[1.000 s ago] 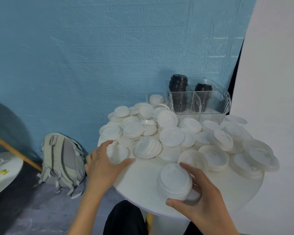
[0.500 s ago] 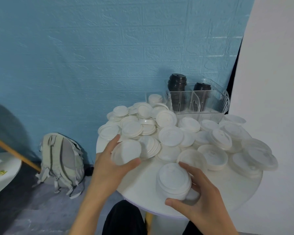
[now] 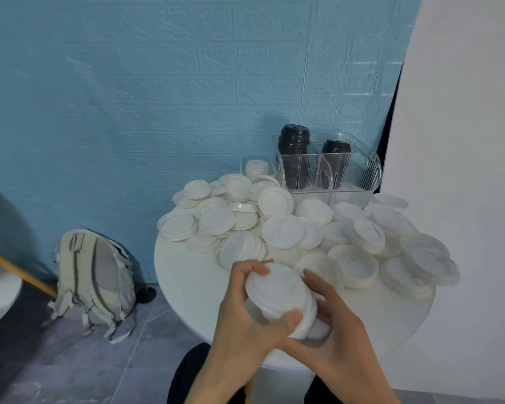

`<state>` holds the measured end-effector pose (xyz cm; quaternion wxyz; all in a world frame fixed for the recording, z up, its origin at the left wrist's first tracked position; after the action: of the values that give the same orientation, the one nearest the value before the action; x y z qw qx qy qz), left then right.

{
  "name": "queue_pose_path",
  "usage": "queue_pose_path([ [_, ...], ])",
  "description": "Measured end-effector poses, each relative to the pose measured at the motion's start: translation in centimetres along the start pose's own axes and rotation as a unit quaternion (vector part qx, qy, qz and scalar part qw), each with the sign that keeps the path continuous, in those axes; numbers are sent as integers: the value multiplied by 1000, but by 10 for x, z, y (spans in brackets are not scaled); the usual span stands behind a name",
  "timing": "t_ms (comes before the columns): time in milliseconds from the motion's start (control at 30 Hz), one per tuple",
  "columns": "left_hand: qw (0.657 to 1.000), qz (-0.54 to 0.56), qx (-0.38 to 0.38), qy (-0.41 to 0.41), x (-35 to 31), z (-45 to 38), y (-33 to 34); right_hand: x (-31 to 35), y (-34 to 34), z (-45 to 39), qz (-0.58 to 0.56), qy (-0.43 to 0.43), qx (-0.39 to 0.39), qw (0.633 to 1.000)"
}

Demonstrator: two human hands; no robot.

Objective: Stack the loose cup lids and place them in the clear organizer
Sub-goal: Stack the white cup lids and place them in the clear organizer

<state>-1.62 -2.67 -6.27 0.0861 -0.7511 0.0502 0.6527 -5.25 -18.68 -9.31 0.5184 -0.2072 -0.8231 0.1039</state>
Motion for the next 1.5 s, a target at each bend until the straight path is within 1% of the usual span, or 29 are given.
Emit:
queue_pose_path([
  [100, 997, -74, 14, -13, 8, 2, 6, 0, 4, -2, -12, 3, 3, 1000],
  [200, 990, -142, 23, 6, 9, 3, 9, -1, 3, -1, -25, 14, 4, 1000],
  [300, 984, -175, 26, 16, 5, 3, 11, 0, 1, 1, -3, 2, 4, 1000],
  [567, 982, -183, 26, 30, 4, 1, 10, 4, -2, -1, 53, -46, -4, 998],
  [767, 983, -183, 20, 19, 5, -1, 9, 3, -2, -1, 61, -62, -6, 996],
  [967, 979, -200, -7, 33, 5, 0, 9, 0, -3, -2, 48, -57, -9, 997],
  [1033, 975, -220, 0, 39, 3, 0, 8, 1, -2, -3, 46, -58, -9, 997],
  [1100, 969, -241, 29, 39, -1, -2, 7, 2, -3, -3, 40, -55, -10, 998],
  [1167, 972, -225, 54, 25, -8, -7, 4, 4, -3, -3, 39, -54, -9, 998],
  [1200, 978, -204, 50, 20, -12, -11, 2, 5, -3, -4, 40, -52, -4, 998],
  [1267, 987, -161, 15, 20, -20, -24, -2, 6, -3, -4, 41, -52, 5, 998],
  [1333, 987, -161, 7, 20, -25, -40, 3, 6, -4, -4, 40, -47, 7, 998],
  [1400, 977, -210, 39, 21, -29, -57, 14, 6, -4, -4, 43, -44, 8, 998],
  [1500, 952, -284, 109, 45, -32, -79, 40, 6, -5, -4, 48, -41, 11, 998],
])
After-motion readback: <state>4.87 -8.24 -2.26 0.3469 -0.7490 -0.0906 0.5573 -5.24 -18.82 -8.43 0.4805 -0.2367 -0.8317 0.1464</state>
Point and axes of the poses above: each hand's wrist, its own z-axis away from the middle knuckle, its own y-axis out of the palm, x = y × z, the point moved 5 cm from there along -z, towards the middle knuckle, and after that the axes turned 7 degrees about -y, right-handed, at the moved point
